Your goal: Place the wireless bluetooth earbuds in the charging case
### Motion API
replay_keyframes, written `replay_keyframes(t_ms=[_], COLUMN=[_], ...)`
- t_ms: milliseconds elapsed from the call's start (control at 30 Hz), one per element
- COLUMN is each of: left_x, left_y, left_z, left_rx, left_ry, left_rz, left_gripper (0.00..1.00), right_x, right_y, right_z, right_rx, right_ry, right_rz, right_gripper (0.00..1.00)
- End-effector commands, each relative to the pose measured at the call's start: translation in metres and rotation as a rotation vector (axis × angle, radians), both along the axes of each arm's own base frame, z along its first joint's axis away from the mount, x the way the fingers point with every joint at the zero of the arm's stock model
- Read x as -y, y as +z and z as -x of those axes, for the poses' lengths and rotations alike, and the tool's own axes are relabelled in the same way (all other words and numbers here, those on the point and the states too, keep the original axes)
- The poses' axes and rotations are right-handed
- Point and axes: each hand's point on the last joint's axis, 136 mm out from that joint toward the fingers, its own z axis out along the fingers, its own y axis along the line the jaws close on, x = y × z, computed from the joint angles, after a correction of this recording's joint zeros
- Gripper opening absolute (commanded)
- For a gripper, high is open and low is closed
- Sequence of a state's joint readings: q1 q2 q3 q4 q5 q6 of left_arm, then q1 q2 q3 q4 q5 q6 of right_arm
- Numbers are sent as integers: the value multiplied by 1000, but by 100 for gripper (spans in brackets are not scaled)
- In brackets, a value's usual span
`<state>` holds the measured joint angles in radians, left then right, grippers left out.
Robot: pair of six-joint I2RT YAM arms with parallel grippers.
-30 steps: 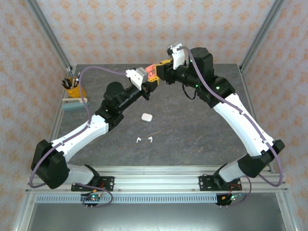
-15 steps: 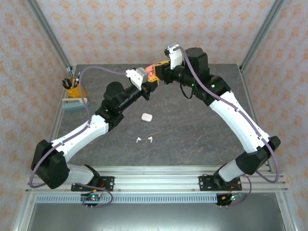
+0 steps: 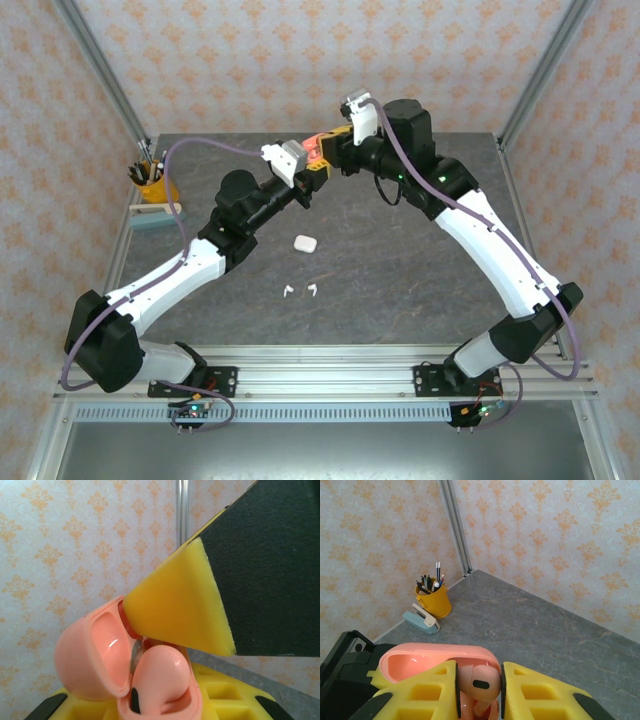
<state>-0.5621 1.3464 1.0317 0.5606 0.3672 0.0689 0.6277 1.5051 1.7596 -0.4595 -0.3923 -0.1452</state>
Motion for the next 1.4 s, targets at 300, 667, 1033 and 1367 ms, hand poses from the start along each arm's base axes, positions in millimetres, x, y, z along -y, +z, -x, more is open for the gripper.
replay_keyframes(t_ms=[300, 667, 1033, 1367], left_x=[-2, -2, -1, -1], left_y=[34, 34, 28, 24], left_z=[5, 5, 4, 3], left_rx=[66, 66, 54, 49], left_ry=[-17, -16, -16, -13], left_rz=[54, 56, 53, 50], left_gripper=[0, 0, 0, 0], right_x=[-5, -13, 0, 10], right_y=[0, -8, 9, 28], right_z=[25, 26, 18, 19], right_rx=[13, 6, 50, 78], right_ry=[79, 99, 6, -40], right_rz=[15, 43, 26, -21], right_gripper=[24, 28, 45, 51])
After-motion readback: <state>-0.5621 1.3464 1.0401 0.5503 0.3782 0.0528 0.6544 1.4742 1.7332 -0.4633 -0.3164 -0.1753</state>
